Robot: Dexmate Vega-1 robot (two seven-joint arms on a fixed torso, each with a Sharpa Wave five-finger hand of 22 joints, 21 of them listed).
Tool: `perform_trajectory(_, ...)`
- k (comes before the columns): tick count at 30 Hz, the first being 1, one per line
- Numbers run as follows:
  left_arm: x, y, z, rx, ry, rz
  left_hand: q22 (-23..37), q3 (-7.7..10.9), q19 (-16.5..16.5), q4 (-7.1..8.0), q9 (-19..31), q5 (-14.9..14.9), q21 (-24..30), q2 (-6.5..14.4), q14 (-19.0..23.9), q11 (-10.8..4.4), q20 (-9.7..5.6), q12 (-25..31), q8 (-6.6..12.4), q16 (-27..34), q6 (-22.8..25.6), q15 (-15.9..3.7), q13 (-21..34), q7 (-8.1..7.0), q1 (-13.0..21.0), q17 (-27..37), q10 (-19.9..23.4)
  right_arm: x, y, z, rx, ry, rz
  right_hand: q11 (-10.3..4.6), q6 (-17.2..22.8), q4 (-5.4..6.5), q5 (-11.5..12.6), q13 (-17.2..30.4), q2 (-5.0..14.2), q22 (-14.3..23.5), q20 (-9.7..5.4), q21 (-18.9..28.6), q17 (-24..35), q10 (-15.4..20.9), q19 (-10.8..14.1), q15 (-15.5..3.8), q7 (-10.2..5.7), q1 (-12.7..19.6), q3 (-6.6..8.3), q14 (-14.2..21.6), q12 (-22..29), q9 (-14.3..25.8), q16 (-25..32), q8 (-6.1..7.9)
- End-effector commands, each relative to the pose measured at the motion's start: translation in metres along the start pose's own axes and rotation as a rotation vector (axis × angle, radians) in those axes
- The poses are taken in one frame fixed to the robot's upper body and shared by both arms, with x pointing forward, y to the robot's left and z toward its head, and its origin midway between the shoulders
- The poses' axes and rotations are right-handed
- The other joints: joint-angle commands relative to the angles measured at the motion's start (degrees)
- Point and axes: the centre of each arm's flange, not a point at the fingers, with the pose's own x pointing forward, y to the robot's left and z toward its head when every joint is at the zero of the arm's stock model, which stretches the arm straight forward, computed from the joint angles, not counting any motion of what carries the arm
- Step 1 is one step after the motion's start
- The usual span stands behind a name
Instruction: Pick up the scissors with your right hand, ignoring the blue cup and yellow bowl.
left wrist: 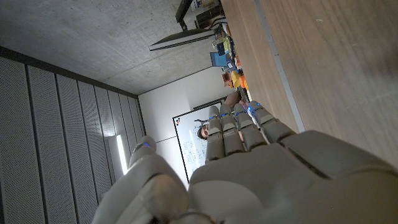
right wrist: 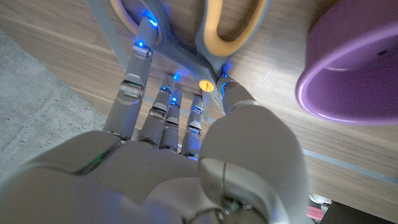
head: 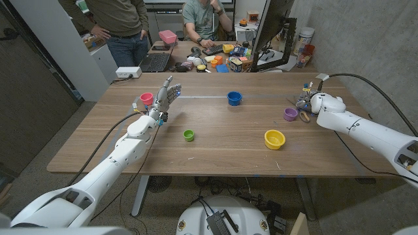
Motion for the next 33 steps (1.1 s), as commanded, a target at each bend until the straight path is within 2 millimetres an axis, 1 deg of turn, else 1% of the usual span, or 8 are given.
perform_trajectory(1,-0.005,0.002,0.003,-0.005,-0.015,0.011,0.30,-0.32,0.17,-0.30,0.27,0.38,-0.06,0.39,-0.08,-0.34,0.32,0.16,0.19,0.30,0.33,0.04,0.32,0.00,-0.01,0.23,0.14,-0.002,-0.003,0.007,-0.013,-0.029,-0.042,-0.55,1.52,0.02,-0.90,2.12,0.51,0.21,-4.21,0.65,2.29,2.18,2.73,-2.23,-0.08,3.75,1.43,4.48,1.87,0.60,2.29,0.76)
perform_trajectory(4,-0.008,0.003,0.004,-0.006,-0.018,0.017,0.31,-0.36,0.16,-0.28,0.27,0.38,-0.05,0.41,-0.06,-0.35,0.37,0.16,0.23,0.32,0.45,0.10,0.32,0.00,-0.04,0.24,0.12,-0.002,-0.003,0.012,-0.023,-0.044,-0.063,-1.21,4.99,0.01,-1.80,4.46,0.39,0.31,-6.70,1.19,3.85,4.31,5.14,-4.52,-0.65,6.41,2.47,7.72,3.79,1.38,3.52,2.27)
perform_trajectory(9,-0.012,0.005,0.004,-0.010,-0.019,0.028,0.32,-0.42,0.16,-0.25,0.27,0.38,-0.01,0.44,-0.04,-0.24,0.50,0.16,0.26,0.33,0.60,0.13,0.32,0.07,-0.07,0.24,0.10,0.000,-0.002,0.020,-0.030,-0.060,-0.088,-2.41,9.38,0.06,-2.71,7.88,0.70,0.57,-8.88,1.78,6.10,7.48,6.86,-6.96,-1.47,10.08,3.99,11.19,6.55,2.89,4.96,4.44)
perform_trajectory(10,-0.013,0.005,0.003,-0.012,-0.019,0.029,0.32,-0.43,0.13,-0.24,0.27,0.38,-0.02,0.45,-0.05,-0.32,0.55,0.17,0.27,0.33,0.63,0.11,0.32,0.07,-0.08,0.24,0.12,0.000,-0.002,0.020,-0.023,-0.063,-0.095,-2.89,10.43,-0.18,-3.28,9.37,0.84,0.81,-9.29,2.23,7.52,8.74,7.62,-9.04,-1.41,11.95,4.20,13.74,7.66,3.81,6.55,5.28)
perform_trajectory(12,-0.014,0.005,0.003,-0.014,-0.018,0.030,0.33,-0.45,0.12,-0.23,0.27,0.38,-0.02,0.46,-0.08,-0.44,0.57,0.19,0.28,0.32,0.69,0.08,0.32,0.11,-0.09,0.25,0.17,0.001,0.000,0.020,0.003,-0.068,-0.112,-4.24,13.50,-0.25,-5.67,13.37,-0.05,1.51,-9.65,3.82,12.73,11.17,9.20,-10.85,-1.62,16.27,1.98,16.36,10.32,6.74,10.49,7.96)
perform_trajectory(14,-0.015,0.005,0.003,-0.014,-0.019,0.030,0.33,-0.47,0.10,-0.22,0.27,0.38,-0.01,0.47,-0.05,-0.42,0.71,0.17,0.34,0.34,0.87,0.14,0.33,0.18,-0.10,0.25,0.13,0.002,0.000,0.019,0.022,-0.065,-0.109,-4.20,15.96,-0.15,-7.11,16.26,-0.86,2.13,-9.72,5.79,16.32,12.41,10.77,-11.69,-0.82,19.10,0.21,17.65,12.04,9.21,12.70,10.12)
perform_trajectory(18,-0.016,0.005,0.003,-0.016,-0.018,0.030,0.33,-0.50,0.07,-0.21,0.27,0.38,-0.01,0.48,-0.03,-0.39,0.71,0.19,0.36,0.35,0.95,0.16,0.33,0.16,-0.11,0.25,0.15,0.000,0.000,0.018,0.031,-0.060,-0.126,-5.34,18.48,-0.02,-8.02,19.52,-2.20,2.86,-9.72,8.47,18.71,12.97,12.45,-12.25,-1.27,21.72,-1.01,19.90,13.62,11.87,13.67,12.33)
perform_trajectory(33,-0.011,0.004,0.001,-0.030,-0.025,0.015,0.34,-0.66,0.00,-0.15,0.27,0.40,0.03,0.57,-0.08,-0.37,0.77,0.20,0.33,0.35,1.08,0.14,0.34,0.15,-0.16,0.26,0.17,-0.020,-0.036,0.013,0.002,-0.042,-0.170,-5.14,17.11,0.73,-8.89,23.32,-1.36,3.21,-9.79,10.87,19.42,12.23,12.26,-12.11,-1.02,23.13,-0.26,21.96,14.81,14.49,12.69,12.81)
